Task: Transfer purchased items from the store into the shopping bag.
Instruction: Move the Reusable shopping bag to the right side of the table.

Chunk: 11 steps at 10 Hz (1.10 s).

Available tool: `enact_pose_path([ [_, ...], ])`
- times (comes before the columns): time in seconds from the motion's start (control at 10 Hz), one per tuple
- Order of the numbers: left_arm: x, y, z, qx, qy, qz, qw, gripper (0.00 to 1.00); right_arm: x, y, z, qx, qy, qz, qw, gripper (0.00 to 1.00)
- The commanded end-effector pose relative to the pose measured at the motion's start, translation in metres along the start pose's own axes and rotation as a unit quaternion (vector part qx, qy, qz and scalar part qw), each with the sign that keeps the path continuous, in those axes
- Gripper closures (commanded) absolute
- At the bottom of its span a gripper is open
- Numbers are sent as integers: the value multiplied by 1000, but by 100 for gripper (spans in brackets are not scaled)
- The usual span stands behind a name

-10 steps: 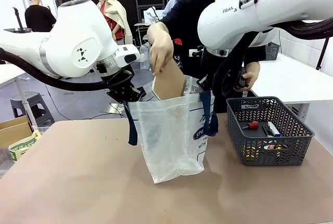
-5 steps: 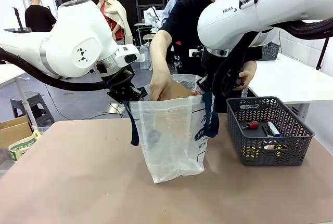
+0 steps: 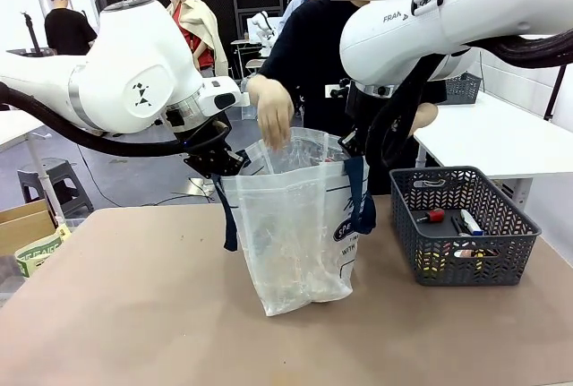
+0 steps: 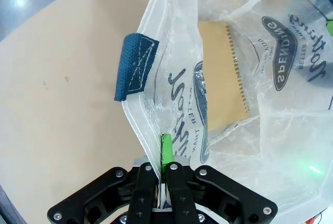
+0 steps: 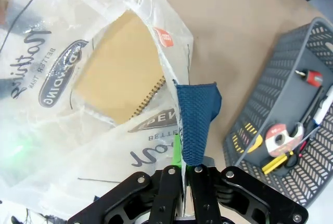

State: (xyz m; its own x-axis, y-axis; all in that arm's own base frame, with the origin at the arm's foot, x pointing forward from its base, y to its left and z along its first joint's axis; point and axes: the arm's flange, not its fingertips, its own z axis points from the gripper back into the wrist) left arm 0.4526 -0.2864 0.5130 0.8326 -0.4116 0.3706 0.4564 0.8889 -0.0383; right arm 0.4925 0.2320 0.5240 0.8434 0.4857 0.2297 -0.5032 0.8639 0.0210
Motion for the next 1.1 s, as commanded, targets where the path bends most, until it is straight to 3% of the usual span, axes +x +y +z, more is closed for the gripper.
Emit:
enact_pose_path([
  [0.0,0,0,0,0,0,0,1000,100,0,0,0,0,0,0,1000,100],
  [1.0,0,0,0,0,0,0,1000,100,0,0,0,0,0,0,1000,100],
])
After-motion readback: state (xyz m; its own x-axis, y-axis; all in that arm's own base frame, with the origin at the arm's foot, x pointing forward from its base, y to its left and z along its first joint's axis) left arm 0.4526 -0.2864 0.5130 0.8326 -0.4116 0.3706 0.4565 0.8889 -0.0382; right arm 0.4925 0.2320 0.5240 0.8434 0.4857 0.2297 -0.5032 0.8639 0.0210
